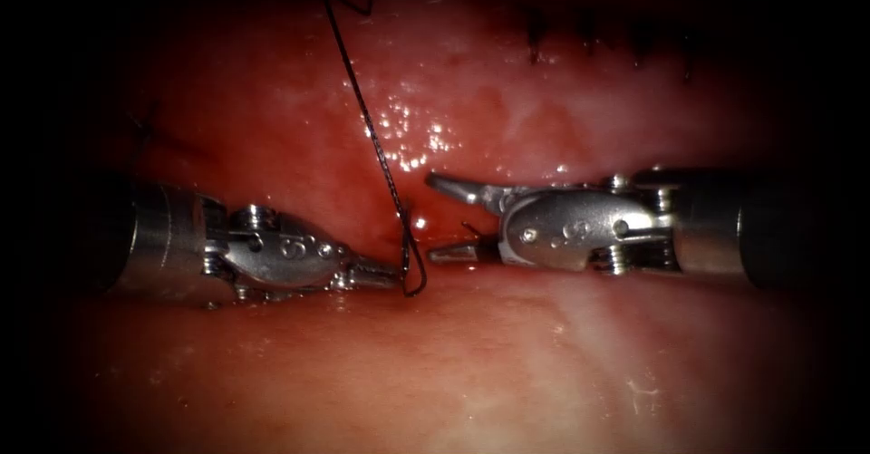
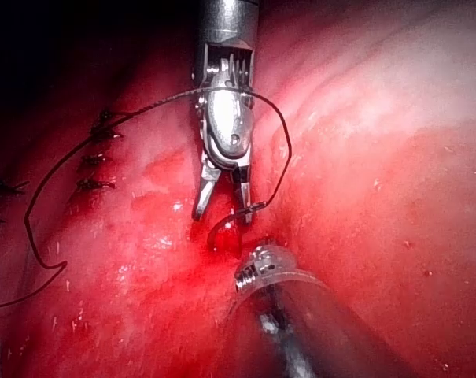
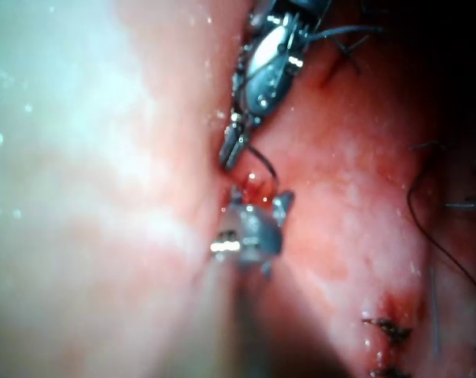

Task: Wound Closure

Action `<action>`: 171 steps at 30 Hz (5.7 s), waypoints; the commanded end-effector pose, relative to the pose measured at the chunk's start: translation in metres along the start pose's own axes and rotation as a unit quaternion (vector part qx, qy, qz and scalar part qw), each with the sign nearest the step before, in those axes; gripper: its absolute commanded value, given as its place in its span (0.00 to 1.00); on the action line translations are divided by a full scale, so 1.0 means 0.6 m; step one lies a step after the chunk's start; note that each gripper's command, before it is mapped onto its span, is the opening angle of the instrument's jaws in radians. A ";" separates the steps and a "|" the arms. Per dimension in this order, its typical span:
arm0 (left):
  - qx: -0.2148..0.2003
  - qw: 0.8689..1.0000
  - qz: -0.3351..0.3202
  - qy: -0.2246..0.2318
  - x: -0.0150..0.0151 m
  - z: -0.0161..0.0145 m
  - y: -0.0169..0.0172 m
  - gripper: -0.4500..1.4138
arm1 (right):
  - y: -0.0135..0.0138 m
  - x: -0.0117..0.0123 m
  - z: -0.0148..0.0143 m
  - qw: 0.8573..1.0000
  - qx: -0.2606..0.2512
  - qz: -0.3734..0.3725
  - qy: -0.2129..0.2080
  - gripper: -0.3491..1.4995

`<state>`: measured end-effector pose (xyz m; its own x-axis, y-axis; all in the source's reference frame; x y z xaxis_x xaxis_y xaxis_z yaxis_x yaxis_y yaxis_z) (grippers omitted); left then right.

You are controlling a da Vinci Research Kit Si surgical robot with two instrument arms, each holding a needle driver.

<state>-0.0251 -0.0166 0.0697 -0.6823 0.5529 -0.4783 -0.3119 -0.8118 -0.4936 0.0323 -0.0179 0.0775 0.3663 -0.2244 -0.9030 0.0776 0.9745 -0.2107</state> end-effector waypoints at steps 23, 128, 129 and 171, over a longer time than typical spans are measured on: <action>-0.006 1.000 0.002 -0.007 -0.0003 0.0008 0.0004 0.13 | 0.0010 0.0002 0.0048 0.998 -0.007 -0.053 0.021 0.00; 0.026 0.999 -0.001 0.027 0.0045 0.0000 -0.0009 0.12 | 0.0171 -0.0027 0.0042 0.991 -0.106 0.079 0.007 0.00; 0.026 0.999 -0.001 0.027 0.0045 0.0000 -0.0009 0.12 | 0.0171 -0.0027 0.0042 0.990 -0.113 0.083 0.001 0.00; 0.023 0.999 0.002 0.027 0.0032 0.0007 -0.0007 0.13 | 0.0218 -0.0020 0.0041 0.896 -0.114 0.430 -0.012 0.00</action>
<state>-0.0259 -0.0151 0.0688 -0.6475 0.5589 -0.5180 -0.3414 -0.8205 -0.4585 0.0345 -0.0050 0.0764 0.2222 0.6133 -0.7579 -0.4355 0.7579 0.4857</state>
